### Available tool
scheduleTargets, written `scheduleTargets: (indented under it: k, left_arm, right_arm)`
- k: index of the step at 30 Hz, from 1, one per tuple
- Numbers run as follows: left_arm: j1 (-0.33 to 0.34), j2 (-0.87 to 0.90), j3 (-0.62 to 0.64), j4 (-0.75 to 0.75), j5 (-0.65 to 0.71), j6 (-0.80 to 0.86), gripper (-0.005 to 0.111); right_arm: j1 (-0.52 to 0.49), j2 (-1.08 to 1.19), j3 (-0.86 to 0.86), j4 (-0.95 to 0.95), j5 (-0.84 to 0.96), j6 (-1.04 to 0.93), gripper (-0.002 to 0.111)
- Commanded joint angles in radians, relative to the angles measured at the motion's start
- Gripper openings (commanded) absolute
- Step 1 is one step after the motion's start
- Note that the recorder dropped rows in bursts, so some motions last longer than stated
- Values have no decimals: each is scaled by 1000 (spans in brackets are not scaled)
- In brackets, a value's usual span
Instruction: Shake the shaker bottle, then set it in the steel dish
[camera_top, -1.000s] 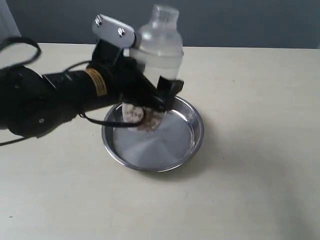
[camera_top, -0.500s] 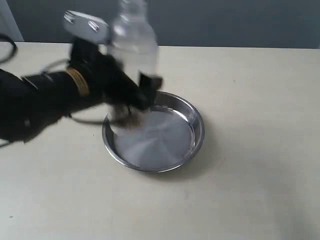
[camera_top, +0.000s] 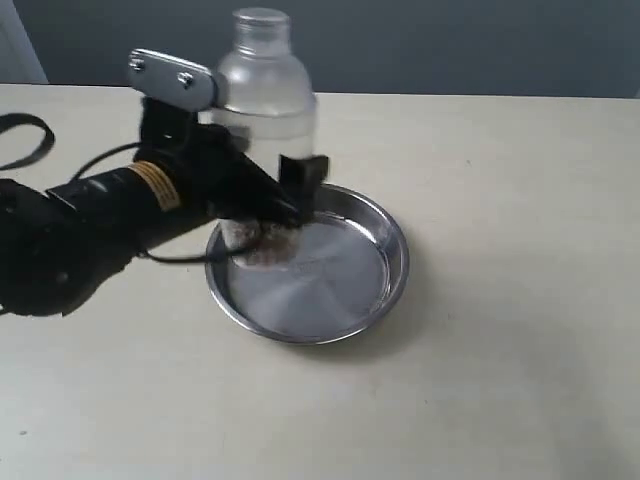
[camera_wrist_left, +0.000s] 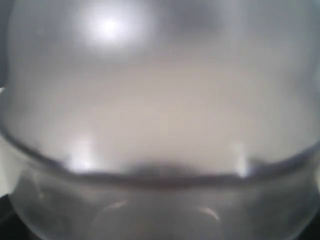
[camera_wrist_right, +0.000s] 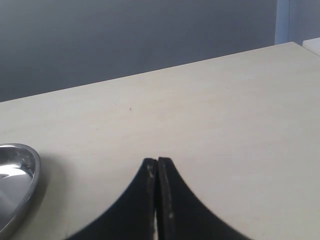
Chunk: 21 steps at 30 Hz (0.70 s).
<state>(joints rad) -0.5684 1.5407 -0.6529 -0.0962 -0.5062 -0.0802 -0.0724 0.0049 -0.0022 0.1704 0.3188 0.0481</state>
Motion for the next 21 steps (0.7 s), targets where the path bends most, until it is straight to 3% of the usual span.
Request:
scheduleTargets:
  k: [1,3,7,9,21]
  left_arm:
    - [-31,9,0,-96,-76,65,0]
    - [-19,18,1,-274,-127,150,0]
    - [-22,22,5,4,-187,24,0]
    - [-22,31,5,73,-250,-24,0]
    - [-22,161,5,96,-412,-26,0]
  right_arm:
    - [4,-5,2,0,-12,0,-1]
    - [4,-5,2,0,-12,0,-1]
    - [4,-5,2,0,-12,0,-1]
    - [4,-5,2,0,-12,0,-1]
    - [4,-5,2,1,-12,0,-1]
